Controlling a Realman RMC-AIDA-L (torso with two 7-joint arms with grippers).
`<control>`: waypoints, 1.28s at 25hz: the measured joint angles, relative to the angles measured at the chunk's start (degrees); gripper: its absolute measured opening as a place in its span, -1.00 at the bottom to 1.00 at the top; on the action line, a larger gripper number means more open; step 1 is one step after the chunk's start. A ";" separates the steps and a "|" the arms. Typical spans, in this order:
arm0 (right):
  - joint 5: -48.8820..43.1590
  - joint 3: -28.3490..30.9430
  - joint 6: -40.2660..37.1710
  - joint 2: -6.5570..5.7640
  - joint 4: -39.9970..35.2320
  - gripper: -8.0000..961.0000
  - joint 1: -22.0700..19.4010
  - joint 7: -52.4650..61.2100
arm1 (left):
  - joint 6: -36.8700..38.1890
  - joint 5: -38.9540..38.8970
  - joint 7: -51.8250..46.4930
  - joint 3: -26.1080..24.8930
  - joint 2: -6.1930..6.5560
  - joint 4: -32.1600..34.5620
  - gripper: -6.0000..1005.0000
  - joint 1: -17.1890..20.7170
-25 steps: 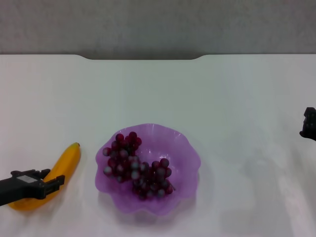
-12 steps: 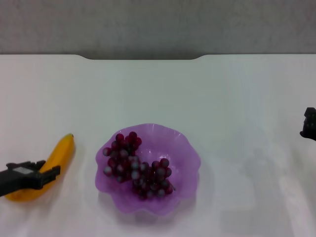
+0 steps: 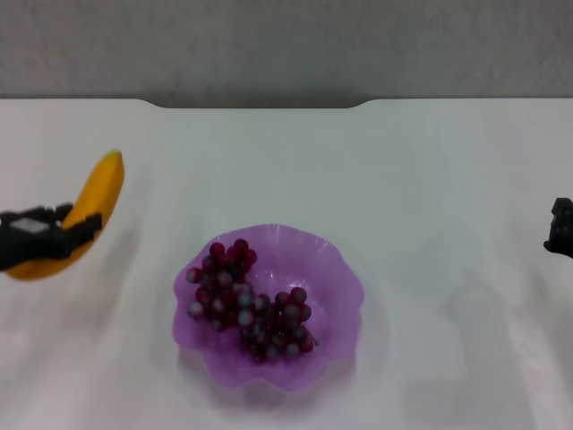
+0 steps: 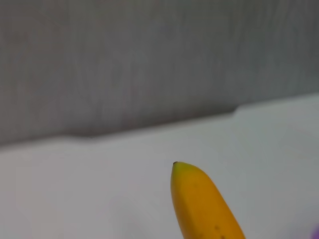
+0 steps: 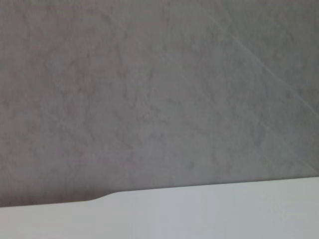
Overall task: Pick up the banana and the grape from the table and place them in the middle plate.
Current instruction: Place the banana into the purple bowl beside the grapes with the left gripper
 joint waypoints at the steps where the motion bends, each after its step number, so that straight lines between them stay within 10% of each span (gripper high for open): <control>1: 0.00 0.00 0.09 0.00 0.15 -0.98 0.05 0.00 | 1.33 -0.38 -0.78 0.12 0.00 1.76 -0.04 0.12; 5: -0.01 -0.03 0.17 0.00 0.64 -0.98 0.22 0.38 | 9.15 -0.82 -5.25 2.06 0.02 9.27 -0.04 0.57; 15: -0.08 0.28 -0.36 -0.10 2.09 -0.98 0.35 2.20 | 4.65 0.87 -18.33 35.02 -0.04 29.71 -0.04 6.17; 32: 0.00 -0.03 -0.44 -0.09 2.58 -0.98 1.72 2.26 | -10.84 -1.72 -22.67 53.69 -0.31 22.45 -0.04 -0.09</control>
